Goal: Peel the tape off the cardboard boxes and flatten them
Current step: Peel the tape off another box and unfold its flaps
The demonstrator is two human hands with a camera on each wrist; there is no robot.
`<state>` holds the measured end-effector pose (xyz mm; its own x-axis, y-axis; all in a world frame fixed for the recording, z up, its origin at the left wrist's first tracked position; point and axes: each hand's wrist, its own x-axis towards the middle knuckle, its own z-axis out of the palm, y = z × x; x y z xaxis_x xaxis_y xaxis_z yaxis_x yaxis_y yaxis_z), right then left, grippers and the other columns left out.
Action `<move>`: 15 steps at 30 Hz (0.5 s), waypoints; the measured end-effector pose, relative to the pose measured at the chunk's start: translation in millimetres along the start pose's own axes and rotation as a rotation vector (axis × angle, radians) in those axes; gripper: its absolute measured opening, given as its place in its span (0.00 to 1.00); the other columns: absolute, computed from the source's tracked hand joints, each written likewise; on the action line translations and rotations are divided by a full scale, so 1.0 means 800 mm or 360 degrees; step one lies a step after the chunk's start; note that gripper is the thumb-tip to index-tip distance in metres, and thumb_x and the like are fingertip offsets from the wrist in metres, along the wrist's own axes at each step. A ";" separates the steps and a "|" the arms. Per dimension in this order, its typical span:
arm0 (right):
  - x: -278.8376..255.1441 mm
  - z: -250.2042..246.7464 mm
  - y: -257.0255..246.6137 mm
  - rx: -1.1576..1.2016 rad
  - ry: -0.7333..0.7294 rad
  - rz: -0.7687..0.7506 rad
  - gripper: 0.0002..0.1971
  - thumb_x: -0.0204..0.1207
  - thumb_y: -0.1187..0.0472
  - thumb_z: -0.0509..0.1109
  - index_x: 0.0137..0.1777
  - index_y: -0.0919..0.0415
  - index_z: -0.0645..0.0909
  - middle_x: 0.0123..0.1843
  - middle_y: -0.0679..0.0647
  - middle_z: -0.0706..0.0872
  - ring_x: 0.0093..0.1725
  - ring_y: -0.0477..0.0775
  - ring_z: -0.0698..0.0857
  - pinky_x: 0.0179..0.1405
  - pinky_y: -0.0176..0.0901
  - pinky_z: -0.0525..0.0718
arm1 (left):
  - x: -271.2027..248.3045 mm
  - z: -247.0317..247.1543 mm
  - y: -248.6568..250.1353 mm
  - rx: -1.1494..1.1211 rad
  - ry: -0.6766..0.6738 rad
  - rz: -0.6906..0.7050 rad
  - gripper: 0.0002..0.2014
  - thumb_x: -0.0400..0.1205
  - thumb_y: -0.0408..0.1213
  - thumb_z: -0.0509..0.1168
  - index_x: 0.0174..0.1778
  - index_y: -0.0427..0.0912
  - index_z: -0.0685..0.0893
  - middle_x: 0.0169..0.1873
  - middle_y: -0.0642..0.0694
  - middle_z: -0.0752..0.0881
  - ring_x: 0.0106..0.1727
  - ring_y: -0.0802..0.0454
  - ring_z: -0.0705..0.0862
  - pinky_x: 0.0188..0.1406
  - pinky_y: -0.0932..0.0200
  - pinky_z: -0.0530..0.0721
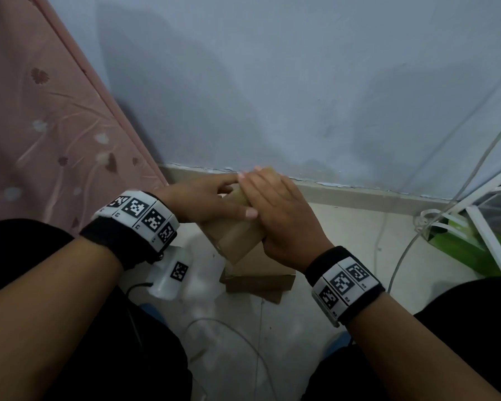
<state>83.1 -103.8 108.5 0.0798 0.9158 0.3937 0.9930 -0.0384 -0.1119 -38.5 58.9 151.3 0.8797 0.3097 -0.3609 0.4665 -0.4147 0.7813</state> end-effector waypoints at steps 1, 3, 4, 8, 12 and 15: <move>-0.002 0.003 -0.002 0.0060 0.0108 0.0146 0.45 0.66 0.71 0.69 0.87 0.70 0.62 0.87 0.68 0.65 0.89 0.70 0.60 0.87 0.66 0.60 | 0.000 -0.001 -0.002 -0.0113 0.0024 0.0041 0.38 0.70 0.59 0.81 0.77 0.62 0.76 0.66 0.55 0.87 0.66 0.54 0.86 0.63 0.49 0.87; -0.001 0.002 -0.007 0.0275 0.0304 0.0651 0.47 0.68 0.71 0.68 0.90 0.67 0.54 0.89 0.70 0.56 0.90 0.72 0.53 0.89 0.61 0.56 | -0.003 -0.002 0.003 -0.0178 0.0138 0.0163 0.29 0.78 0.45 0.78 0.74 0.60 0.77 0.59 0.58 0.89 0.59 0.61 0.89 0.54 0.58 0.87; 0.001 -0.004 -0.009 0.0529 0.0319 0.0901 0.48 0.71 0.71 0.69 0.90 0.63 0.51 0.89 0.66 0.58 0.89 0.68 0.55 0.87 0.54 0.60 | -0.005 -0.001 0.009 -0.0178 0.0222 0.0225 0.26 0.80 0.43 0.76 0.73 0.62 0.77 0.57 0.60 0.89 0.56 0.63 0.89 0.52 0.59 0.87; 0.014 -0.025 -0.011 0.1753 0.0340 0.1389 0.31 0.81 0.71 0.66 0.80 0.43 0.70 0.67 0.45 0.85 0.66 0.53 0.86 0.52 0.46 0.92 | -0.008 0.012 0.017 -0.0304 0.0461 0.0321 0.26 0.82 0.45 0.74 0.76 0.62 0.76 0.61 0.58 0.89 0.60 0.57 0.89 0.60 0.44 0.89; 0.021 -0.028 -0.019 0.2098 0.0402 0.1541 0.25 0.77 0.48 0.74 0.74 0.46 0.75 0.64 0.47 0.88 0.60 0.51 0.90 0.52 0.63 0.94 | -0.010 0.022 0.018 -0.0100 0.0537 0.0408 0.23 0.87 0.48 0.65 0.79 0.65 0.73 0.64 0.58 0.87 0.63 0.59 0.86 0.65 0.51 0.85; 0.018 -0.022 -0.019 0.1853 0.0422 0.1597 0.35 0.60 0.37 0.82 0.67 0.43 0.75 0.60 0.43 0.89 0.60 0.48 0.90 0.58 0.63 0.91 | -0.011 0.027 0.020 0.0067 0.0567 0.0437 0.21 0.89 0.50 0.61 0.80 0.62 0.73 0.63 0.57 0.88 0.60 0.63 0.86 0.54 0.73 0.81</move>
<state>70.7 -97.3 132.0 0.7818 0.6069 -0.1431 -0.0769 -0.1339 -0.9880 -36.9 30.8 156.1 0.8882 0.4554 0.0603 0.2301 -0.5546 0.7996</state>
